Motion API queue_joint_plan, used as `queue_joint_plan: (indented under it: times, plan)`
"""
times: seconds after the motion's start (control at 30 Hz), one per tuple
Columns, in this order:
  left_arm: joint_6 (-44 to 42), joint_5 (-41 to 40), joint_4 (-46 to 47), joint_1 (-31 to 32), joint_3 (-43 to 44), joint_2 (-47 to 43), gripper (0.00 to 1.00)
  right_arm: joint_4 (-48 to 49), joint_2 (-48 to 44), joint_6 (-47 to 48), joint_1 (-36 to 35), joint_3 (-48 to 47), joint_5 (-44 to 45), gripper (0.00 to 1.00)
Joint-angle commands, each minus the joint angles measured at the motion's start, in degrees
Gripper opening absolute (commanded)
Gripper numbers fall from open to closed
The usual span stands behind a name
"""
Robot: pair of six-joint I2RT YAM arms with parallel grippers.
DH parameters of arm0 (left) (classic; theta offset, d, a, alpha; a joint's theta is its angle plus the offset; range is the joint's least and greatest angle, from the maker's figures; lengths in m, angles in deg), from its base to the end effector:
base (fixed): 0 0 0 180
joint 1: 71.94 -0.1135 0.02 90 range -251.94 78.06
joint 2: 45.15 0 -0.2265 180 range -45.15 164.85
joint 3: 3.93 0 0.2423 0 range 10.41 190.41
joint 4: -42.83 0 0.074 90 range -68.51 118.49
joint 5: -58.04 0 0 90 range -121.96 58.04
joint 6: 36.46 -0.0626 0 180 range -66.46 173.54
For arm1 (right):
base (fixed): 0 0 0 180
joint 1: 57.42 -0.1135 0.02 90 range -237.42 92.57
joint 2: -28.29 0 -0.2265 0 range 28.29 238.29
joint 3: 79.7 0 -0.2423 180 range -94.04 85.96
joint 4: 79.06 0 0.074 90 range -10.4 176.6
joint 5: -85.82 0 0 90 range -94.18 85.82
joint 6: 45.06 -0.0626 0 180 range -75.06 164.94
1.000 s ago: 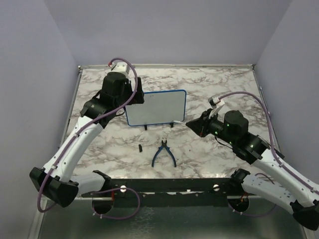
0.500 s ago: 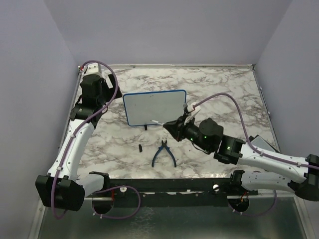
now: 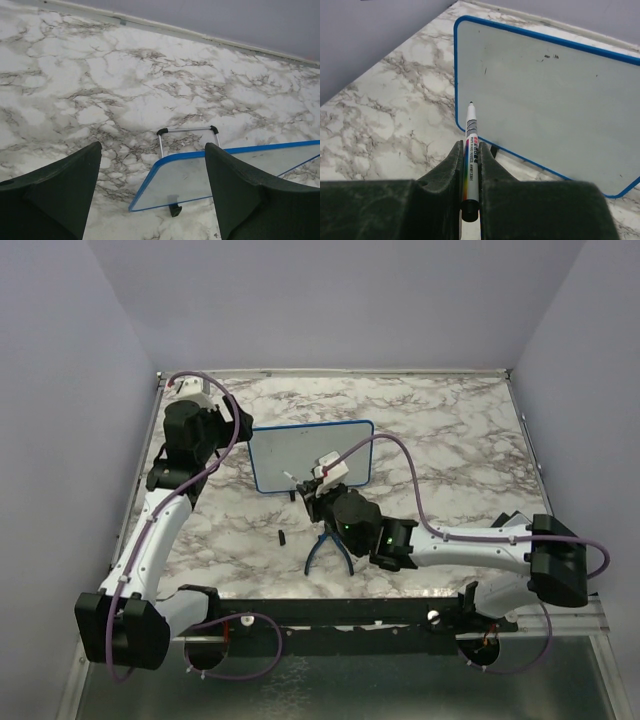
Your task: Write a sentence on the whiteboard
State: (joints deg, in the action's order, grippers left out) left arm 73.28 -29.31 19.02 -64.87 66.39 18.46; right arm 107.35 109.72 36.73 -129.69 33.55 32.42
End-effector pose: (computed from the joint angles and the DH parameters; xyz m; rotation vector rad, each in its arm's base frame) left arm 0.2879 -0.0386 0.3046 -0.1760 1.8769 -0.3652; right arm 0.1402 0.3159 0.2582 -0.4737 1.6451 0.5044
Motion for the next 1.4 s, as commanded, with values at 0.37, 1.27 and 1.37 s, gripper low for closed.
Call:
queue_joint_plan:
  times: [0.37, 1.27, 1.37]
  plan:
    - [2.8, 9.4, 7.7, -0.5, -3.3, 3.7, 0.67, 15.8, 13.0, 10.3, 1.9, -9.3, -0.4, 0.01]
    - [3.9, 13.5, 9.1, -0.4, -4.7, 5.8, 0.52, 17.4, 20.9, 11.8, 4.6, -14.2, -4.9, 0.01]
    - [4.0, 13.7, 9.2, -0.3, -4.8, 5.7, 0.51, 17.4, 21.4, 11.9, 4.7, -14.5, -4.5, 0.01]
